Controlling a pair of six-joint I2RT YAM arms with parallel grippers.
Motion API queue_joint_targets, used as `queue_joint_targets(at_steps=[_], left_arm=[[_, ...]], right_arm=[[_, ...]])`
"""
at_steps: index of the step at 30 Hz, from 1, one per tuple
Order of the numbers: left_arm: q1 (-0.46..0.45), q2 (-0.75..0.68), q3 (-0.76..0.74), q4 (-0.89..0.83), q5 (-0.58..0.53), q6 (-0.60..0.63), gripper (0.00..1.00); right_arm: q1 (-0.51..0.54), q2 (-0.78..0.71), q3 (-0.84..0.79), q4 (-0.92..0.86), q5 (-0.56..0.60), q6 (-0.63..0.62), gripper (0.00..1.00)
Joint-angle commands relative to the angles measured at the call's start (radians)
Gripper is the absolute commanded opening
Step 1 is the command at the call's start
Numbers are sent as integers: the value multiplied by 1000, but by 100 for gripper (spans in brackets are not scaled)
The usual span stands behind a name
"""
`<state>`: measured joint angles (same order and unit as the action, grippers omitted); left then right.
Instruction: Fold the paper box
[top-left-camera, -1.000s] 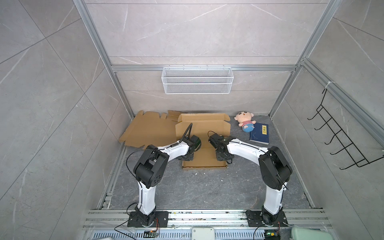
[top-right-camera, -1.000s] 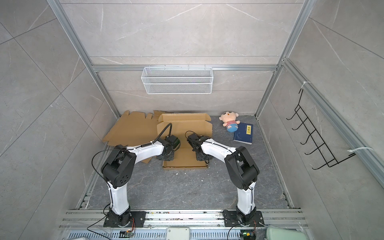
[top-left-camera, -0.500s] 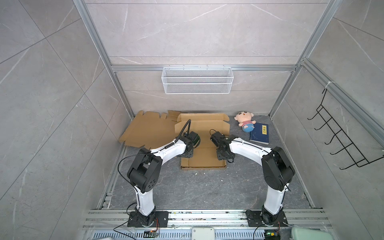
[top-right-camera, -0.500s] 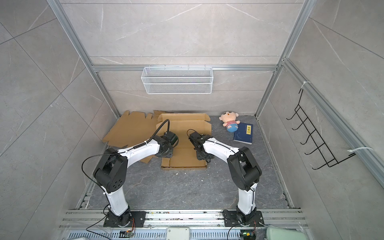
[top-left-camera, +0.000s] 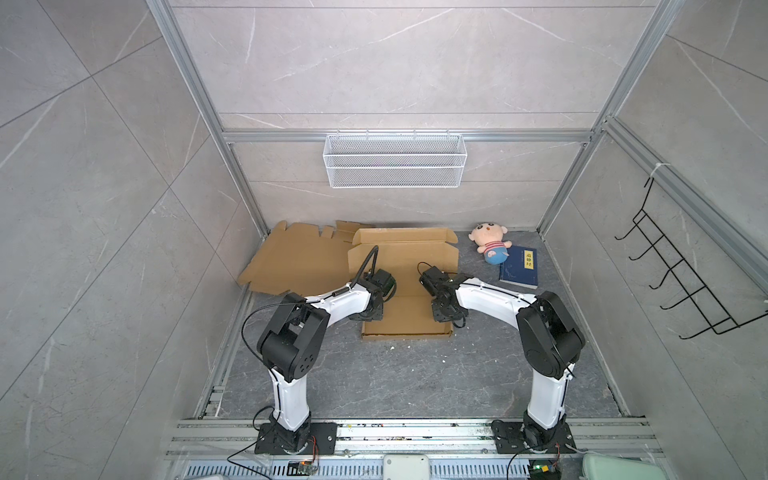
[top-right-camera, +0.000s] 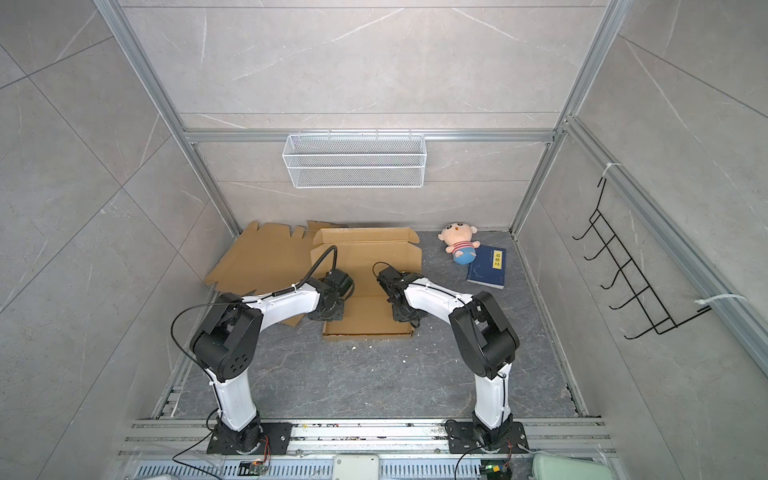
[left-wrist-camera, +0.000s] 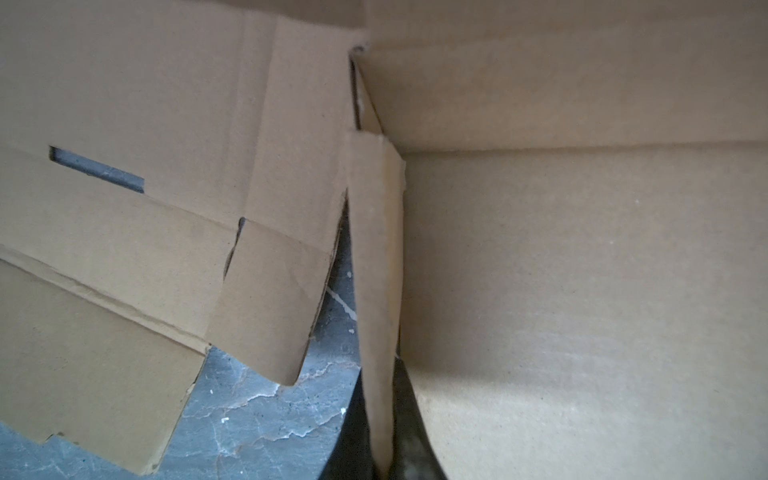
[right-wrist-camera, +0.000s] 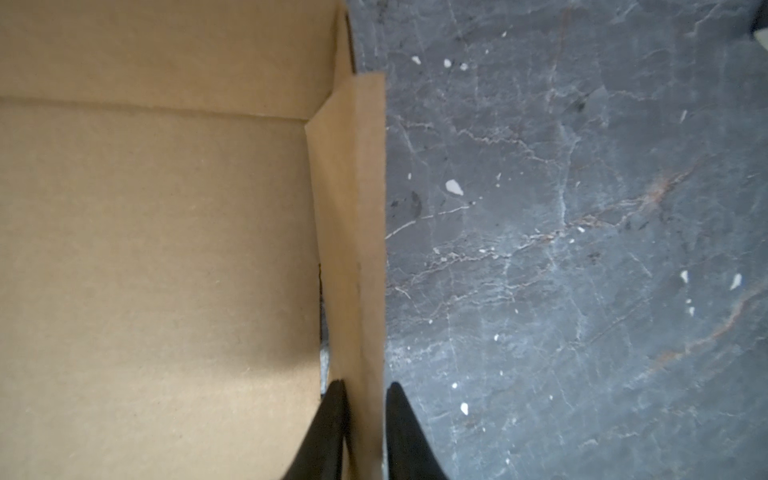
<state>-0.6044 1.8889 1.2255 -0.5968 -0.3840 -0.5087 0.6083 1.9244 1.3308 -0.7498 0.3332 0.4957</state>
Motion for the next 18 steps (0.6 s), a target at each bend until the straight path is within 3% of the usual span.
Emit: queue_joint_targets(at_steps=[1, 6, 10, 15, 18], left_arm=[[11, 92, -35, -6, -48, 1, 0], [7, 127, -37, -10, -72, 2, 0], [5, 133, -62, 9, -67, -7, 0], [4, 126, -66, 15, -67, -6, 0], [5, 129, -64, 19, -66, -8, 0]], right_arm=[[-13, -34, -27, -23, 5, -4, 29], [-27, -132, 11, -13, -62, -40, 51], [-118, -246, 44, 31, -182, -128, 62], [-297, -299, 105, 71, -378, -296, 66], [-349, -273, 170, 72, -426, -385, 68]])
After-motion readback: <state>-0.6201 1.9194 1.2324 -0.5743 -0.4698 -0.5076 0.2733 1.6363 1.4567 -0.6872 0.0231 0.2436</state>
